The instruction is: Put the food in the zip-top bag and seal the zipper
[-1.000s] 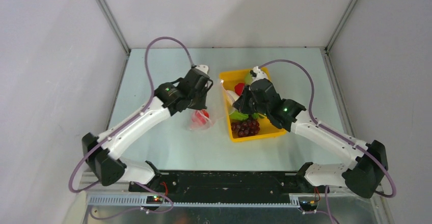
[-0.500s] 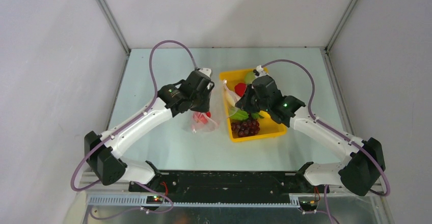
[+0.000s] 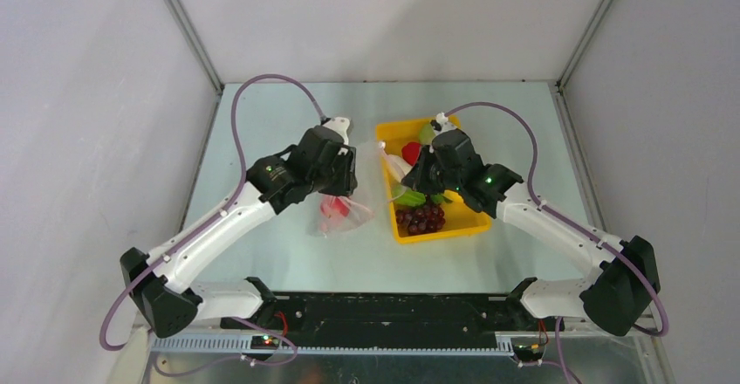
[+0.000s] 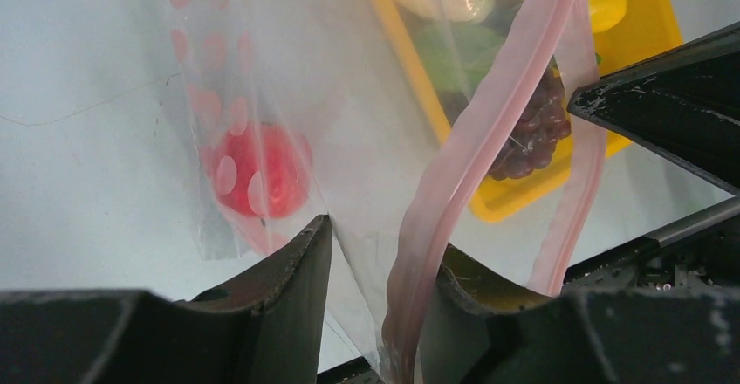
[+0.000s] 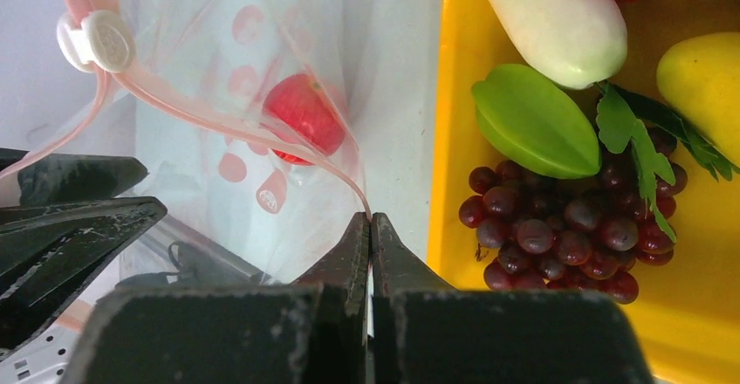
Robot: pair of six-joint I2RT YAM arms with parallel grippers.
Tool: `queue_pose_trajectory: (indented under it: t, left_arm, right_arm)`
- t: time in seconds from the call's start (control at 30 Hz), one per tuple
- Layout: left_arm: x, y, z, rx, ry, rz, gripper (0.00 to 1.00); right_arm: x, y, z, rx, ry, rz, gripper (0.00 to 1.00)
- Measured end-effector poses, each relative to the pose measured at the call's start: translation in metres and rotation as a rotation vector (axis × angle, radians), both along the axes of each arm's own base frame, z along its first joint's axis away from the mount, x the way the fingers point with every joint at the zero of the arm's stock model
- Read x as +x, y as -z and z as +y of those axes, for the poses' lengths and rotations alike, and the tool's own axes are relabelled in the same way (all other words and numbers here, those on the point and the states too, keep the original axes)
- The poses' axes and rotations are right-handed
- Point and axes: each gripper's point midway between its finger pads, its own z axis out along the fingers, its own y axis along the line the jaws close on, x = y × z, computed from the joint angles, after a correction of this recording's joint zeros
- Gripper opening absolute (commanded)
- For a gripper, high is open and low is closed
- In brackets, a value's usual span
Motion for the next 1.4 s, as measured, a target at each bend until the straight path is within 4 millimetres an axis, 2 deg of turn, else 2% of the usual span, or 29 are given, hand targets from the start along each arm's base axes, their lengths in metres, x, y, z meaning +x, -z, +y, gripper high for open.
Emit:
queue_pose_trajectory:
  t: [0.23,0.47,0.7,1.0,1.07,1.13,1.23,1.3,1.4]
  left_arm:
    - [-0.003,-0.007,0.0,-0.02,0.009,-0.01,0.45]
    - [-0.004,-0.005,-0.004,-0.02,0.021,-0.005,0.46]
    - [0.001,-0.001,-0.007,0.035,0.008,-0.001,0.44]
    - [-0.014,-0.006,0.003,0.109,0.007,-0.022,0.44]
    - [-0.015,-0.009,0.007,0.114,0.001,-0.031,0.39]
    - [-0.016,-0.01,0.011,0.12,-0.007,-0.035,0.3]
    - [-0.016,-0.01,0.014,0.129,-0.022,-0.037,0.05]
    - [-0.016,-0.01,0.015,0.132,-0.031,-0.036,0.01]
    - [-0.015,-0.011,0.018,0.143,-0.042,-0.045,0.0]
  right_arm:
    - [-0.005,0.0,0.005,-0.002,-0.026,-0.005,0.0]
    - [-0.009,-0.01,0.02,0.039,-0.068,-0.038,0.0]
    - [-0.011,-0.017,0.028,0.068,-0.092,-0.058,0.0]
    - [-0.011,-0.017,0.028,0.066,-0.09,-0.058,0.0]
    - [-0.011,-0.017,0.027,0.063,-0.088,-0.058,0.0]
    - [-0.01,-0.016,0.027,0.06,-0.086,-0.058,0.0]
    - [-0.01,-0.016,0.026,0.054,-0.087,-0.062,0.0]
    - [-0.01,-0.014,0.025,0.046,-0.087,-0.061,0.0]
    - [-0.009,-0.011,0.021,0.026,-0.073,-0.059,0.0]
